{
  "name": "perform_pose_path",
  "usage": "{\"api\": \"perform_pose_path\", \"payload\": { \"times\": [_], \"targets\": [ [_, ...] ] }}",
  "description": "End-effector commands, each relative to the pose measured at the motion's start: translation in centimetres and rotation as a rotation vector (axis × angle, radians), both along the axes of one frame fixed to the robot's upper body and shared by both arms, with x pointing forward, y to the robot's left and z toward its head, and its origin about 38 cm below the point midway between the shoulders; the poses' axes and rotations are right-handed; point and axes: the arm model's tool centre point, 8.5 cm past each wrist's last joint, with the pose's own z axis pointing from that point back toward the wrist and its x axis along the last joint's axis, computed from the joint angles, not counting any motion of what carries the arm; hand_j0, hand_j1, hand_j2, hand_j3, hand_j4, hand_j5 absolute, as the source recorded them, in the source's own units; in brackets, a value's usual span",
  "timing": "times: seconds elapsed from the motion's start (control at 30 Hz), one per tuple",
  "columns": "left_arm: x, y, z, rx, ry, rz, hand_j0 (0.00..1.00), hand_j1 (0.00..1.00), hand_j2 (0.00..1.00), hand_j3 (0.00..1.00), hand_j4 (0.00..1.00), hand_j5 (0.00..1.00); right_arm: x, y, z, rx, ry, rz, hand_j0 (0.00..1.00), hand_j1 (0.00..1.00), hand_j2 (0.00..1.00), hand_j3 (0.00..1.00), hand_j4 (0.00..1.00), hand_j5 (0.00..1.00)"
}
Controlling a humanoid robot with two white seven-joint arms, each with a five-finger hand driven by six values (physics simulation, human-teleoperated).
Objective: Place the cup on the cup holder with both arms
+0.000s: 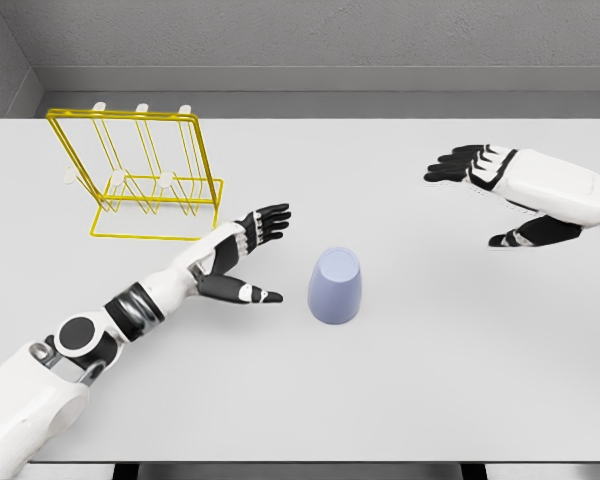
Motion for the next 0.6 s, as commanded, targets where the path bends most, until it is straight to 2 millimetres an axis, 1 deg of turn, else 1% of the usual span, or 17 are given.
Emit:
{"api": "perform_pose_path", "payload": {
  "times": [0.0,0.03,0.07,0.1,0.17,0.23,0.43,0.57],
  "targets": [
    [-0.3,-2.0,-0.3,-0.016,0.037,-0.024,1.0,1.0,1.0,1.0,1.0,1.0,0.3,-1.0,1.4,0.091,-0.044,-0.042,1.0,1.0,1.0,1.0,1.0,1.0],
    [-0.3,-2.3,-0.3,-0.013,0.038,-0.035,1.0,1.0,1.0,1.0,1.0,1.0,0.4,-1.3,0.1,0.108,-0.012,-0.058,1.0,1.0,1.0,1.0,1.0,1.0],
    [-0.2,-3.0,-0.3,-0.016,0.046,-0.044,1.0,1.0,1.0,1.0,1.0,1.0,0.5,-1.2,-0.4,0.122,-0.003,-0.063,1.0,1.0,1.0,1.0,1.0,1.0],
    [-0.1,-3.4,-0.2,-0.009,0.047,-0.05,1.0,1.0,1.0,1.0,1.0,1.0,0.5,-1.1,-0.4,0.126,-0.003,-0.06,1.0,1.0,1.0,1.0,1.0,1.0],
    [-0.3,-4.4,-0.3,-0.008,0.052,-0.064,1.0,1.0,1.0,1.0,1.0,1.0,0.6,-1.7,-0.6,0.13,0.004,-0.081,1.0,1.0,1.0,1.0,1.0,1.0],
    [-0.4,-4.8,-0.3,-0.01,0.054,-0.067,1.0,1.0,1.0,1.0,1.0,1.0,1.0,-3.1,-1.1,0.138,0.018,-0.125,1.0,1.0,1.0,1.0,1.0,1.0],
    [-0.3,-5.2,-0.3,-0.016,0.058,-0.069,1.0,1.0,1.0,1.0,1.0,1.0,1.1,-3.5,-1.4,0.14,0.028,-0.136,1.0,1.0,1.0,1.0,1.0,1.0],
    [-0.3,-5.4,-0.8,-0.004,0.06,-0.066,1.0,1.0,1.0,1.0,1.0,1.0,1.1,-3.4,-1.4,0.14,0.028,-0.135,1.0,1.0,1.0,1.0,1.0,1.0]
  ]
}}
